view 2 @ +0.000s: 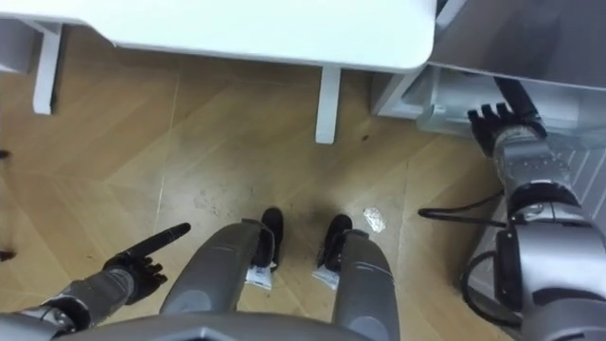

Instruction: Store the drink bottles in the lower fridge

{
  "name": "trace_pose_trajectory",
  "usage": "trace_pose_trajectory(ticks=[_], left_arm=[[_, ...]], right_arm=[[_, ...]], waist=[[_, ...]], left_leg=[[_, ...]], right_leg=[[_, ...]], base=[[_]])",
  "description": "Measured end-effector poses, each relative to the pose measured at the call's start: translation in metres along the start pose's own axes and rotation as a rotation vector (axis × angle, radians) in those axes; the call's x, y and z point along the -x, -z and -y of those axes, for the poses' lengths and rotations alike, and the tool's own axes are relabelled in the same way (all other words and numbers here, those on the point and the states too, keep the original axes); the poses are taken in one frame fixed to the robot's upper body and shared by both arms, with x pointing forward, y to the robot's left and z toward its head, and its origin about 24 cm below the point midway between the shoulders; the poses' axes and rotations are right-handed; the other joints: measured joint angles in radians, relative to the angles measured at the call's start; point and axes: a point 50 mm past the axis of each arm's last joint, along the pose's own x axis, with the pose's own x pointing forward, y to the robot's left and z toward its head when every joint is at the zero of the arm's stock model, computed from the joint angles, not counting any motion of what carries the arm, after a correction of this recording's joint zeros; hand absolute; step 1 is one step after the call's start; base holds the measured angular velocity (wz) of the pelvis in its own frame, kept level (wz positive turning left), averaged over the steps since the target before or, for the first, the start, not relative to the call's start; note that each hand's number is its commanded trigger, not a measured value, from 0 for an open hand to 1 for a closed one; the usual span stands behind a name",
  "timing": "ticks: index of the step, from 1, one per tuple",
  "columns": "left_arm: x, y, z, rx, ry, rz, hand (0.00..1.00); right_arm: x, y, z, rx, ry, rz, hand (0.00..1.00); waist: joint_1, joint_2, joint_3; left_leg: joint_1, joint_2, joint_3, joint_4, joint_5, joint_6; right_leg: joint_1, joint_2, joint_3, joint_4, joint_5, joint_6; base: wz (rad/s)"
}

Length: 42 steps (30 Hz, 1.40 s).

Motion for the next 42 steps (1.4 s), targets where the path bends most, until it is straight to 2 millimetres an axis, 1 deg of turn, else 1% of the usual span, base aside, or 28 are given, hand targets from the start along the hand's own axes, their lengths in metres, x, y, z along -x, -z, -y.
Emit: trace_pose_trajectory(ticks=[1, 2, 5, 7, 8, 9, 10, 12, 15, 20, 23, 25, 26, 28, 30, 31, 33, 34, 36, 37, 39, 40, 41, 42], left_arm=[[0.0, 0.0, 0.0, 0.005, 0.0, 0.0, 0.0], [0.0, 0.001, -0.002, 0.007, -0.001, -0.002, 0.0], [0.001, 0.006, -0.006, 0.01, 0.0, -0.014, 0.0], [0.001, 0.01, -0.009, 0.012, -0.007, -0.022, 0.0], [0.001, 0.012, -0.009, 0.013, -0.007, -0.026, 0.0], [0.001, 0.013, -0.009, 0.014, -0.005, -0.026, 0.0], [0.001, 0.012, -0.009, 0.014, -0.005, -0.023, 0.0], [0.001, 0.012, -0.007, 0.014, -0.001, -0.013, 0.0], [0.001, 0.012, -0.006, 0.009, 0.0, -0.012, 0.0], [0.001, 0.011, -0.007, 0.008, -0.001, -0.005, 0.0], [0.001, 0.011, -0.007, 0.014, -0.001, -0.003, 0.0], [0.001, 0.009, -0.005, 0.013, 0.002, 0.002, 0.0], [0.0, 0.008, -0.003, 0.009, 0.005, 0.004, 0.0], [0.0, 0.009, -0.003, -0.003, -0.005, -0.004, 0.0], [0.0, 0.008, -0.002, -0.005, -0.024, -0.002, 0.0], [0.0, 0.006, -0.001, -0.003, -0.026, 0.003, 0.0], [-0.001, -0.005, 0.006, 0.027, -0.033, 0.033, 0.0], [-0.001, -0.008, 0.009, 0.026, -0.03, 0.042, 0.0], [-0.001, -0.021, 0.018, 0.048, -0.014, 0.078, 0.0], [0.0, -0.025, 0.021, 0.055, -0.012, 0.087, 0.0], [0.001, -0.039, 0.028, 0.068, -0.006, 0.124, 0.0], [0.001, -0.041, 0.029, 0.074, -0.007, 0.13, 0.0], [0.002, -0.045, 0.031, 0.091, -0.004, 0.143, 0.0], [0.003, -0.049, 0.036, 0.097, 0.009, 0.158, 0.0]], right_arm=[[0.0, 0.0, 0.002, -0.001, 0.0, 0.002, 0.0], [0.0, 0.002, 0.006, 0.001, 0.003, -0.001, 0.0], [0.002, 0.006, 0.021, 0.006, 0.02, -0.009, 0.0], [0.003, 0.012, 0.029, 0.006, 0.036, -0.011, 0.0], [0.004, 0.018, 0.034, 0.002, 0.042, -0.014, 0.0], [0.005, 0.024, 0.039, -0.001, 0.046, -0.027, 0.0], [0.006, 0.027, 0.042, -0.004, 0.048, -0.035, 0.0], [0.009, 0.037, 0.053, -0.007, 0.059, -0.059, 0.0], [0.011, 0.045, 0.061, -0.011, 0.07, -0.078, 0.0], [0.014, 0.048, 0.073, -0.012, 0.102, -0.082, 0.0], [0.014, 0.047, 0.074, -0.012, 0.114, -0.08, 0.0], [0.013, 0.046, 0.071, -0.009, 0.109, -0.077, 0.0], [0.012, 0.045, 0.067, -0.006, 0.105, -0.074, 0.0], [0.01, 0.044, 0.06, -0.004, 0.103, -0.075, 0.0], [0.008, 0.044, 0.049, 0.002, 0.089, -0.08, 0.0], [0.007, 0.044, 0.046, 0.001, 0.087, -0.082, 0.0], [0.005, 0.039, 0.038, 0.003, 0.092, -0.073, 0.0], [0.005, 0.037, 0.035, -0.002, 0.091, -0.07, 0.0], [0.003, 0.027, 0.024, -0.011, 0.08, -0.049, 0.0], [0.002, 0.023, 0.02, -0.008, 0.077, -0.043, 0.0], [0.0, 0.011, 0.009, -0.015, 0.072, -0.015, 0.0], [0.0, 0.009, 0.007, -0.015, 0.071, -0.01, 0.0], [-0.001, 0.004, 0.001, -0.014, 0.069, 0.001, 0.0], [-0.001, -0.002, -0.005, -0.014, 0.066, 0.016, 0.0]], waist=[[-0.004, 0.0, -0.0002], [-0.007, 0.003, -0.0018], [-0.014, 0.007, -0.0049], [-0.015, 0.014, -0.0118], [-0.016, 0.021, -0.0166], [-0.019, 0.026, -0.02], [-0.02, 0.026, -0.0204], [-0.019, 0.026, -0.0205], [-0.023, 0.026, -0.0206], [-0.033, 0.026, -0.0205], [-0.037, 0.026, -0.0205], [-0.036, 0.026, -0.0213], [-0.034, 0.025, -0.021], [-0.034, 0.023, -0.02], [-0.04, 0.019, -0.0179], [-0.042, 0.019, -0.0177], [-0.042, 0.017, -0.0163], [-0.042, 0.016, -0.0155], [-0.041, 0.013, -0.0137], [-0.042, 0.011, -0.0127], [-0.043, 0.008, -0.0101], [-0.043, 0.006, -0.009], [-0.044, 0.005, -0.0086], [-0.044, 0.005, -0.0083]], left_leg=[[-0.001, 0.001, 0.0, 0.0, 0.0, 0.0], [-0.002, 0.003, -0.001, -0.001, 0.0, 0.0], [-0.001, 0.005, -0.001, -0.003, 0.0, 0.0], [-0.002, 0.007, -0.001, -0.003, 0.0, 0.0], [-0.001, 0.015, 0.0, -0.003, 0.0, 0.0], [-0.001, 0.016, 0.0, -0.004, 0.0, 0.0], [0.001, 0.016, 0.001, -0.007, 0.0, 0.0], [0.008, 0.016, 0.0, -0.019, 0.002, -0.001], [0.012, 0.015, 0.001, -0.032, 0.005, -0.003], [0.01, 0.015, 0.001, -0.032, 0.006, -0.002], [0.004, 0.013, 0.004, -0.027, 0.004, -0.001], [-0.026, 0.013, 0.009, -0.006, -0.001, 0.001], [-0.052, 0.016, 0.019, 0.021, -0.006, 0.003], [-0.085, 0.022, 0.032, 0.065, -0.025, 0.005], [-0.137, 0.026, 0.057, 0.133, -0.057, 0.013], [-0.154, 0.027, 0.058, 0.155, -0.066, 0.015], [-0.236, 0.033, 0.057, 0.243, -0.094, 0.019], [-0.256, 0.033, 0.056, 0.265, -0.1, 0.02], [-0.342, 0.035, 0.056, 0.347, -0.124, 0.02], [-0.364, 0.034, 0.056, 0.367, -0.128, 0.021], [-0.442, 0.035, 0.053, 0.444, -0.147, 0.022], [-0.457, 0.035, 0.053, 0.462, -0.152, 0.023], [-0.489, 0.035, 0.053, 0.498, -0.165, 0.025], [-0.522, 0.035, 0.054, 0.529, -0.174, 0.026]], right_leg=[[0.0, 0.002, 0.0, -0.002, 0.001, 0.001], [0.003, 0.011, 0.001, -0.014, 0.006, 0.001], [0.006, 0.012, 0.001, -0.02, 0.011, 0.0], [0.007, 0.015, 0.001, -0.028, 0.015, 0.0], [0.012, 0.021, 0.0, -0.04, 0.022, -0.001], [0.016, 0.026, 0.0, -0.051, 0.028, 0.0], [0.017, 0.026, 0.0, -0.052, 0.029, -0.001], [0.018, 0.026, 0.008, -0.053, 0.03, 0.001], [0.018, 0.028, 0.015, -0.064, 0.035, 0.003], [0.016, 0.028, 0.016, -0.066, 0.037, 0.004], [0.008, 0.029, 0.022, -0.063, 0.037, 0.005], [-0.022, 0.029, 0.023, -0.045, 0.036, 0.004], [-0.052, 0.03, 0.024, -0.025, 0.034, 0.002], [-0.094, 0.027, 0.033, 0.022, 0.023, -0.001], [-0.16, 0.018, 0.052, 0.11, -0.009, 0.0], [-0.178, 0.011, 0.052, 0.131, -0.017, -0.001], [-0.257, 0.006, 0.053, 0.217, -0.047, -0.002], [-0.277, 0.005, 0.053, 0.236, -0.053, -0.003], [-0.36, -0.002, 0.054, 0.315, -0.071, -0.005], [-0.382, -0.005, 0.055, 0.336, -0.077, -0.005], [-0.459, -0.011, 0.057, 0.409, -0.094, -0.01], [-0.474, -0.011, 0.06, 0.428, -0.1, -0.009], [-0.507, -0.018, 0.061, 0.465, -0.113, -0.01], [-0.54, -0.024, 0.061, 0.497, -0.124, -0.007]], base=[[0.0], [-0.05], [-0.02], [-0.04], [-0.1], [-0.09], [-0.04], [-0.02], [-0.07], [-0.01], [-0.05], [-0.07], [-0.17], [-0.22], [-0.17], [-0.06], [0.02], [0.0], [0.02], [0.08], [0.05], [0.04], [0.05], [0.06]])
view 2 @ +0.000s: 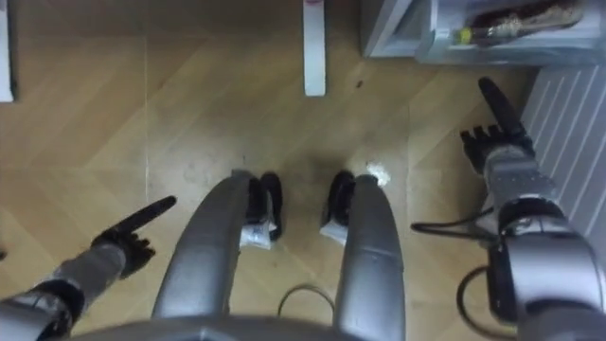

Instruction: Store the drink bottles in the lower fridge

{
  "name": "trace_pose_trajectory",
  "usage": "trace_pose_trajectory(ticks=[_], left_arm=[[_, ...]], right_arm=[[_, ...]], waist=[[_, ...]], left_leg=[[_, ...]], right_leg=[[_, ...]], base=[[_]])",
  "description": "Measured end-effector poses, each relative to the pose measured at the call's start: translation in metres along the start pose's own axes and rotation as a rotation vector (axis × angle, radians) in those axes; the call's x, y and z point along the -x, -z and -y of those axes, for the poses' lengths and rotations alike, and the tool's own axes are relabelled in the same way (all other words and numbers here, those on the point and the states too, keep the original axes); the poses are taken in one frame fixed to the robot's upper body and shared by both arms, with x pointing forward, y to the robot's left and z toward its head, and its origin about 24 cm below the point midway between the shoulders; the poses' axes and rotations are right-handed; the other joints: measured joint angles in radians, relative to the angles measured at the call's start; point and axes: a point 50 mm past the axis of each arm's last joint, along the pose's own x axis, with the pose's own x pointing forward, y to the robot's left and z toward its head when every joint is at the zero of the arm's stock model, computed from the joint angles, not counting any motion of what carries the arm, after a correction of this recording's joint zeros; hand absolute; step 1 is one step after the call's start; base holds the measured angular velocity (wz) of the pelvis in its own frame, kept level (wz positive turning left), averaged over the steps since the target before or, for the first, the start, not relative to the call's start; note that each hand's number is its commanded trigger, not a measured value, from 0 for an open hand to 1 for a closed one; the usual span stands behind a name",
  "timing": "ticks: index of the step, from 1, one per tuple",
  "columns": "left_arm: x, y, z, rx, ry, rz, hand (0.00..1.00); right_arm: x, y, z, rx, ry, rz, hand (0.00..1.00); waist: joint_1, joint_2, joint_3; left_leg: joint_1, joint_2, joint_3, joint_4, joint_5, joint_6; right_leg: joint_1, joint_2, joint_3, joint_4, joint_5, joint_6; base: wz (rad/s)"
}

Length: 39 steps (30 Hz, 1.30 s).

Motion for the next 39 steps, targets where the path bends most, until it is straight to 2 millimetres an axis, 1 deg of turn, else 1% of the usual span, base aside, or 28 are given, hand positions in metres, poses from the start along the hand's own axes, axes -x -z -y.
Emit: trace_pose_trajectory(ticks=[2, 4, 5, 6, 7, 9, 11, 13, 14, 16, 18, 19, 21, 25, 29, 31, 34, 35, 36, 39], left_arm=[[0.0, -0.004, 0.006, 0.016, 0.021, 0.015, 0.0], [0.001, -0.008, 0.008, 0.026, 0.036, 0.033, 0.0], [0.001, -0.009, 0.009, 0.022, 0.042, 0.039, 0.0], [0.001, -0.013, 0.01, 0.021, 0.049, 0.049, 0.0], [0.001, -0.014, 0.012, 0.019, 0.056, 0.055, 0.0], [0.002, -0.019, 0.017, 0.011, 0.084, 0.074, 0.0], [0.003, -0.022, 0.021, 0.01, 0.103, 0.086, 0.0], [0.004, -0.026, 0.025, 0.008, 0.126, 0.098, 0.0], [0.005, -0.026, 0.026, 0.008, 0.132, 0.101, 0.0], [0.005, -0.029, 0.021, 0.003, 0.124, 0.109, 0.0], [0.006, -0.031, 0.019, -0.001, 0.121, 0.115, 0.0], [0.006, -0.03, 0.017, -0.005, 0.118, 0.114, 0.0], [0.008, -0.025, 0.012, -0.008, 0.125, 0.106, 0.0], [0.008, -0.023, 0.007, 0.034, 0.117, 0.104, 0.0], [0.01, -0.019, 0.004, 0.034, 0.129, 0.114, 0.0], [0.011, -0.016, 0.0, 0.032, 0.119, 0.11, 0.0], [0.014, -0.008, -0.019, 0.02, 0.088, 0.097, 0.0], [0.017, -0.006, -0.031, 0.011, 0.067, 0.095, 0.0], [0.02, -0.005, -0.046, -0.001, 0.039, 0.091, 0.0], [0.026, -0.002, -0.071, -0.019, -0.016, 0.082, 0.0]], right_arm=[[0.0, -0.007, -0.009, -0.001, -0.013, 0.017, 0.0], [0.001, -0.011, -0.019, -0.011, -0.031, 0.034, 0.0], [0.001, -0.012, -0.023, -0.016, -0.039, 0.037, 0.0], [0.002, -0.015, -0.032, -0.027, -0.061, 0.044, 0.0], [0.002, -0.017, -0.037, -0.034, -0.073, 0.049, 0.0], [0.004, -0.023, -0.049, -0.06, -0.104, 0.07, 0.0], [0.005, -0.028, -0.057, -0.066, -0.126, 0.082, 0.0], [0.007, -0.034, -0.064, -0.07, -0.143, 0.099, 0.0], [0.008, -0.036, -0.066, -0.075, -0.149, 0.101, 0.0], [0.009, -0.04, -0.07, -0.1, -0.165, 0.106, 0.0], [0.009, -0.041, -0.07, -0.101, -0.166, 0.111, 0.0], [0.01, -0.041, -0.071, -0.101, -0.168, 0.112, 0.0], [0.011, -0.046, -0.074, -0.096, -0.182, 0.123, 0.0], [0.015, -0.048, -0.087, -0.077, -0.241, 0.127, 0.0], [0.023, -0.047, -0.104, -0.048, -0.321, 0.126, 0.0], [0.024, -0.046, -0.109, -0.039, -0.34, 0.123, 0.0], [0.026, -0.046, -0.114, -0.047, -0.35, 0.119, 0.0], [0.026, -0.046, -0.114, -0.048, -0.351, 0.115, 0.0], [0.027, -0.045, -0.115, -0.047, -0.355, 0.111, 0.0], [0.028, -0.047, -0.116, -0.037, -0.343, 0.1, 0.0]], waist=[[-0.005, 0.0, 0.0001], [-0.019, 0.0, 0.0009], [-0.02, 0.0, 0.0009], [-0.021, -0.001, 0.0011], [-0.023, 0.0, 0.0017], [-0.021, 0.0, 0.0019], [-0.021, 0.003, 0.0034], [-0.02, 0.006, 0.005], [-0.019, 0.008, 0.006], [-0.02, 0.011, 0.0073], [-0.025, 0.017, 0.0106], [-0.026, 0.019, 0.011], [-0.031, 0.023, 0.0089], [-0.04, 0.028, 0.0087], [-0.043, 0.028, 0.0086], [-0.043, 0.028, 0.0087], [-0.044, 0.028, 0.0084], [-0.044, 0.028, 0.0083], [-0.049, 0.028, 0.0082], [-0.053, 0.027, 0.0084]], left_leg=[[-0.04, -0.001, 0.0, 0.035, -0.007, 0.004], [-0.071, -0.001, 0.005, 0.074, -0.019, 0.012], [-0.078, 0.0, 0.006, 0.084, -0.023, 0.012], [-0.093, 0.0, 0.005, 0.098, -0.028, 0.011], [-0.099, 0.001, 0.006, 0.103, -0.03, 0.012], [-0.118, 0.001, 0.018, 0.126, -0.038, 0.014], [-0.137, 0.002, 0.025, 0.142, -0.045, 0.017], [-0.161, 0.0, 0.036, 0.163, -0.054, 0.023], [-0.165, 0.0, 0.037, 0.169, -0.056, 0.024], [-0.177, -0.002, 0.037, 0.187, -0.067, 0.02], [-0.183, -0.002, 0.036, 0.195, -0.072, 0.019], [-0.183, -0.002, 0.037, 0.195, -0.072, 0.019], [-0.181, -0.001, 0.05, 0.195, -0.075, 0.025], [-0.18, -0.001, 0.056, 0.203, -0.077, 0.025], [-0.173, 0.001, 0.055, 0.241, -0.093, 0.02], [-0.162, 0.001, 0.055, 0.255, -0.1, 0.017], [-0.142, 0.004, 0.055, 0.294, -0.122, 0.009], [-0.139, 0.018, 0.052, 0.319, -0.135, 0.007], [-0.138, 0.022, 0.048, 0.347, -0.147, 0.006], [-0.141, 0.022, 0.037, 0.412, -0.171, 0.002]], right_leg=[[-0.04, -0.008, 0.0, 0.037, -0.01, 0.0], [-0.073, -0.02, 0.002, 0.083, -0.025, -0.006], [-0.08, -0.02, 0.002, 0.091, -0.027, -0.006], [-0.096, -0.021, 0.006, 0.104, -0.031, -0.005], [-0.105, -0.021, 0.009, 0.11, -0.032, -0.005], [-0.132, -0.019, 0.023, 0.137, -0.036, -0.008], [-0.157, -0.019, 0.032, 0.157, -0.042, -0.005], [-0.19, -0.031, 0.043, 0.191, -0.056, -0.005], [-0.195, -0.032, 0.044, 0.197, -0.058, -0.005], [-0.209, -0.036, 0.046, 0.218, -0.071, -0.007], [-0.214, -0.037, 0.045, 0.228, -0.079, -0.008], [-0.215, -0.039, 0.046, 0.228, -0.079, -0.009], [-0.225, -0.052, 0.053, 0.241, -0.086, -0.011], [-0.232, -0.053, 0.061, 0.255, -0.088, -0.014], [-0.229, -0.054, 0.06, 0.292, -0.101, -0.023], [-0.217, -0.056, 0.061, 0.309, -0.109, -0.025], [-0.199, -0.056, 0.067, 0.348, -0.132, -0.026], [-0.195, -0.053, 0.065, 0.366, -0.14, -0.031], [-0.19, -0.053, 0.061, 0.389, -0.152, -0.036], [-0.187, -0.061, 0.057, 0.451, -0.178, -0.043]], base=[[0.09], [0.13], [0.0], [-0.07], [-0.07], [-0.06], [-0.03], [0.06], [0.05], [0.0], [0.05], [0.04], [0.0], [0.0], [-0.04], [0.0], [-0.03], [-0.09], [-0.07], [0.04]])
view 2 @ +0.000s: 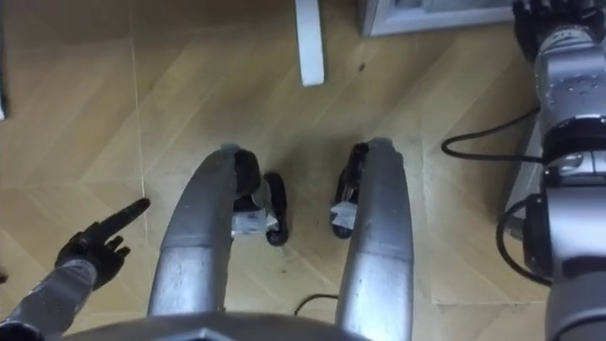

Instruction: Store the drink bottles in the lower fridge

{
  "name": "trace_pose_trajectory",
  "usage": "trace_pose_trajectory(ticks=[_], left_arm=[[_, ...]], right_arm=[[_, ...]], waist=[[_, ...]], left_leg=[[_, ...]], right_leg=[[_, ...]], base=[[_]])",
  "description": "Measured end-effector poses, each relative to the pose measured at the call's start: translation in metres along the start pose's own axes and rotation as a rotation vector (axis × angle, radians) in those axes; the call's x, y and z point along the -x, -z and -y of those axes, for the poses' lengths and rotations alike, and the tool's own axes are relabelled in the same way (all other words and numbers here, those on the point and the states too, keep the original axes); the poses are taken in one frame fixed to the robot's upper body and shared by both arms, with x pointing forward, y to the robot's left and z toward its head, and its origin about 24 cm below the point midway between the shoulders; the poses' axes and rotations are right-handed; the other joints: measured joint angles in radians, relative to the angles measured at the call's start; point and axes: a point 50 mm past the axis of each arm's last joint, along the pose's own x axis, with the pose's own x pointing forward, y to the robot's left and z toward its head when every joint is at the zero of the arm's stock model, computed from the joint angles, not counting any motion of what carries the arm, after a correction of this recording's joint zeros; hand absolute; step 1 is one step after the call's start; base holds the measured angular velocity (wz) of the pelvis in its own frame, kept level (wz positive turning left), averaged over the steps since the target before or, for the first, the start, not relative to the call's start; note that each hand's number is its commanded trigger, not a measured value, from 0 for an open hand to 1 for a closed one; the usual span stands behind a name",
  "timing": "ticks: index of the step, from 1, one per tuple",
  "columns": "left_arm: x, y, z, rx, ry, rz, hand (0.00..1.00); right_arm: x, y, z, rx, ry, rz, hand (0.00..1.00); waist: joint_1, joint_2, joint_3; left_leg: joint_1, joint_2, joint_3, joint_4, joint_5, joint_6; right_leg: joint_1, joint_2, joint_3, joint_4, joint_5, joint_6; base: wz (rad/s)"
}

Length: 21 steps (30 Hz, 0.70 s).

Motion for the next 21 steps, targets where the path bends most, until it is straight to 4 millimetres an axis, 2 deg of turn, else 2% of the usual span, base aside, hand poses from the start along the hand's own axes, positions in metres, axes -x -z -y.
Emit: trace_pose_trajectory(ticks=[4, 7, 9, 15, 21], left_arm=[[0.009, 0.005, -0.018, -0.056, -0.015, -0.02, 0.0], [0.012, 0.011, -0.023, -0.083, -0.014, -0.042, 0.0], [0.014, 0.02, -0.025, -0.116, -0.011, -0.073, 0.0], [0.019, 0.03, -0.022, -0.166, 0.041, -0.114, 0.0], [0.025, 0.03, -0.021, -0.218, 0.095, -0.123, 0.0]], right_arm=[[0.0, -0.003, 0.003, 0.038, 0.01, 0.002, 0.0], [-0.001, -0.005, 0.007, 0.027, 0.002, 0.008, 0.0], [-0.001, -0.006, 0.01, 0.004, -0.011, 0.017, 0.0], [-0.001, -0.007, 0.01, 0.015, -0.031, 0.046, 0.0], [-0.001, -0.009, 0.008, 0.073, -0.062, 0.056, 0.0]], waist=[[0.004, 0.0, 0.0004], [0.007, 0.001, 0.0011], [0.014, 0.004, 0.0027], [0.041, 0.007, 0.0017], [0.064, 0.014, 0.0008]], left_leg=[[-0.004, 0.004, -0.018, 0.083, -0.025, -0.004], [-0.004, 0.012, -0.025, 0.12, -0.033, -0.002], [-0.005, 0.014, -0.03, 0.145, -0.038, 0.007], [-0.006, 0.022, -0.031, 0.156, -0.039, 0.008], [-0.011, 0.031, -0.036, 0.125, -0.037, 0.003]], right_leg=[[0.006, -0.003, -0.009, 0.074, -0.03, 0.001], [0.014, -0.009, -0.016, 0.105, -0.044, -0.007], [0.017, -0.008, -0.016, 0.128, -0.048, -0.001], [0.013, -0.009, -0.016, 0.138, -0.059, 0.02], [0.009, -0.011, -0.031, 0.1, -0.06, 0.02]], base=[[0.03], [0.03], [0.02], [-0.04], [-0.09]])
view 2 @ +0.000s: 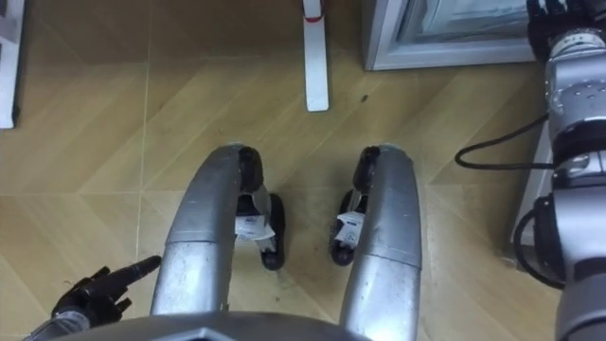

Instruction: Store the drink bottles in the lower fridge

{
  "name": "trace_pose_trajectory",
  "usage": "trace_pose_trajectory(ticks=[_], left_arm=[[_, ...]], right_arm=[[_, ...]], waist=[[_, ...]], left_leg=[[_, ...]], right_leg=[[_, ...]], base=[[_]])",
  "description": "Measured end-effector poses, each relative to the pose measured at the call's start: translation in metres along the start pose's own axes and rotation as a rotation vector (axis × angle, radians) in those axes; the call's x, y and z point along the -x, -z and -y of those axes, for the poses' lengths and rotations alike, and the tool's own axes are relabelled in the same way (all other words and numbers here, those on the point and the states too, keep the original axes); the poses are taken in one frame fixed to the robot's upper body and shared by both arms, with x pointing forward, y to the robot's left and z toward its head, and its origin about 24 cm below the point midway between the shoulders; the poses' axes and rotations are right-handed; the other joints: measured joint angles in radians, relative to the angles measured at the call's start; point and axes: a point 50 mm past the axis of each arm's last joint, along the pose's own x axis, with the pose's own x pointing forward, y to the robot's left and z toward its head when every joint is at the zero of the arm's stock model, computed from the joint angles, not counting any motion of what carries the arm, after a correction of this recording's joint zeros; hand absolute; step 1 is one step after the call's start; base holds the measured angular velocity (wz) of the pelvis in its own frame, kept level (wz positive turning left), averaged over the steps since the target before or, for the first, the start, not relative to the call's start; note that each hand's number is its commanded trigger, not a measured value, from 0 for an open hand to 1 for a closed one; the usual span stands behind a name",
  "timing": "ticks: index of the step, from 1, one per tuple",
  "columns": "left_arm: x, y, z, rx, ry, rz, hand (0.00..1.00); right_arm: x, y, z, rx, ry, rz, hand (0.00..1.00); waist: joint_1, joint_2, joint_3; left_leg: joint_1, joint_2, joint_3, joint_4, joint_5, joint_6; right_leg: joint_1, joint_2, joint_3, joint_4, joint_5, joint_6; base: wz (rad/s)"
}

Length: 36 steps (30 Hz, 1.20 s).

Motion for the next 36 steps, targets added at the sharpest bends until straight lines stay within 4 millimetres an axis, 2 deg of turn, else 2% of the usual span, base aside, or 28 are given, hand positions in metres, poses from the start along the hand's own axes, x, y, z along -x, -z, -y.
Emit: trace_pose_trajectory(ticks=[4, 5, 7, 8, 9, 10, 13, 14, 18, 20, 22, 27, 29, 31, 33, 36], left_arm=[[0.001, -0.002, 0.003, -0.007, 0.023, 0.007, 0.0], [0.001, -0.002, 0.004, -0.006, 0.025, 0.008, 0.0], [0.001, -0.002, 0.003, -0.004, 0.024, 0.002, 0.0], [0.001, -0.002, 0.002, 0.0, 0.019, -0.001, 0.0], [0.001, -0.001, 0.0, 0.002, 0.013, -0.003, 0.0], [0.001, -0.002, 0.0, 0.001, 0.013, -0.003, 0.0], [0.001, -0.006, 0.001, 0.015, 0.017, 0.013, 0.0], [0.0, -0.008, 0.001, 0.017, 0.018, 0.02, 0.0], [-0.006, -0.014, 0.003, 0.06, 0.0, 0.032, 0.0], [-0.006, -0.019, 0.002, 0.082, -0.005, 0.048, 0.0], [-0.007, -0.023, 0.003, 0.094, -0.004, 0.062, 0.0], [-0.009, -0.021, -0.002, 0.099, -0.008, 0.051, 0.0], [-0.01, -0.019, -0.006, 0.107, -0.019, 0.045, 0.0], [-0.01, -0.016, -0.006, 0.123, -0.024, 0.04, 0.0], [-0.01, -0.013, -0.009, 0.127, -0.031, 0.023, 0.0], [-0.011, -0.008, -0.01, 0.14, -0.034, 0.003, 0.0]], right_arm=[[0.0, 0.002, -0.001, 0.013, -0.022, 0.0, 0.0], [0.0, 0.002, -0.002, 0.009, -0.03, -0.002, 0.0], [0.0, 0.003, 0.0, 0.005, -0.036, -0.009, 0.0], [0.001, 0.007, 0.002, 0.006, -0.033, -0.019, 0.0], [0.001, 0.011, 0.003, 0.002, -0.03, -0.032, 0.0], [0.001, 0.013, 0.004, -0.001, -0.028, -0.038, 0.0], [0.002, 0.02, 0.006, -0.014, -0.018, -0.076, 0.0], [0.002, 0.023, 0.01, -0.012, -0.01, -0.087, 0.0], [0.005, 0.03, 0.02, -0.008, 0.026, -0.12, 0.0], [0.005, 0.031, 0.019, -0.014, 0.021, -0.129, 0.0], [0.004, 0.031, 0.017, -0.015, 0.004, -0.136, 0.0], [0.006, 0.037, 0.024, -0.027, 0.036, -0.175, 0.0], [0.005, 0.036, 0.026, -0.036, 0.05, -0.169, 0.0], [0.006, 0.033, 0.033, -0.045, 0.083, -0.158, 0.0], [0.006, 0.033, 0.037, -0.045, 0.103, -0.156, 0.0], [0.006, 0.033, 0.04, -0.046, 0.129, -0.157, 0.0]], waist=[[0.004, -0.002, -0.0007], [0.005, -0.002, -0.0006], [0.006, -0.004, -0.001], [0.006, -0.007, -0.0008], [0.005, -0.008, -0.0002], [0.004, -0.012, -0.0004], [0.003, -0.033, 0.0005], [0.001, -0.039, 0.0019], [0.0, -0.045, 0.0004], [0.001, -0.046, -0.0003], [0.006, -0.046, 0.0], [0.011, -0.046, 0.0003], [0.016, -0.046, 0.0008], [0.035, -0.042, 0.0013], [0.042, -0.042, 0.0017], [0.052, -0.038, 0.0038]], left_leg=[[0.008, -0.001, 0.001, -0.069, 0.013, -0.023], [0.011, -0.001, -0.001, -0.095, 0.02, -0.036], [0.022, -0.001, -0.002, -0.131, 0.031, -0.045], [0.036, -0.001, -0.002, -0.156, 0.047, -0.042], [0.054, 0.001, -0.003, -0.181, 0.048, -0.043], [0.064, 0.001, -0.004, -0.197, 0.051, -0.045], [0.121, 0.003, -0.006, -0.299, 0.089, -0.059], [0.145, 0.003, -0.008, -0.347, 0.111, -0.058], [0.243, 0.005, -0.012, -0.48, 0.152, -0.058], [0.289, 0.015, -0.001, -0.516, 0.157, -0.056], [0.335, 0.014, 0.003, -0.553, 0.163, -0.054], [0.395, -0.008, -0.002, -0.637, 0.198, -0.05], [0.404, -0.019, -0.008, -0.657, 0.21, -0.051], [0.418, -0.022, -0.015, -0.671, 0.217, -0.051], [0.432, -0.037, -0.033, -0.69, 0.227, -0.058], [0.446, -0.037, -0.04, -0.717, 0.244, -0.065]], right_leg=[[0.007, -0.015, -0.017, -0.065, 0.001, 0.0], [0.012, -0.021, -0.028, -0.093, 0.003, -0.001], [0.03, -0.034, -0.046, -0.136, 0.038, -0.016], [0.05, -0.039, -0.06, -0.168, 0.076, -0.029], [0.074, -0.035, -0.075, -0.2, 0.093, -0.035], [0.087, -0.036, -0.08, -0.217, 0.099, -0.038], [0.147, -0.033, -0.11, -0.315, 0.129, -0.048], [0.174, -0.028, -0.12, -0.36, 0.146, -0.06], [0.285, -0.015, -0.15, -0.491, 0.173, -0.054], [0.329, -0.011, -0.155, -0.526, 0.176, -0.049], [0.38, -0.012, -0.162, -0.559, 0.178, -0.043], [0.442, -0.024, -0.176, -0.627, 0.192, -0.027], [0.452, -0.03, -0.183, -0.639, 0.198, -0.027], [0.471, -0.031, -0.193, -0.653, 0.202, -0.028], [0.489, -0.036, -0.205, -0.666, 0.204, -0.029], [0.509, -0.037, -0.218, -0.688, 0.211, -0.034]], base=[[-0.09], [-0.13], [-0.12], [-0.12], [-0.11], [-0.1], [-0.04], [0.08], [0.05], [0.0], [0.08], [0.12], [0.12], [0.14], [0.18], [0.09]])
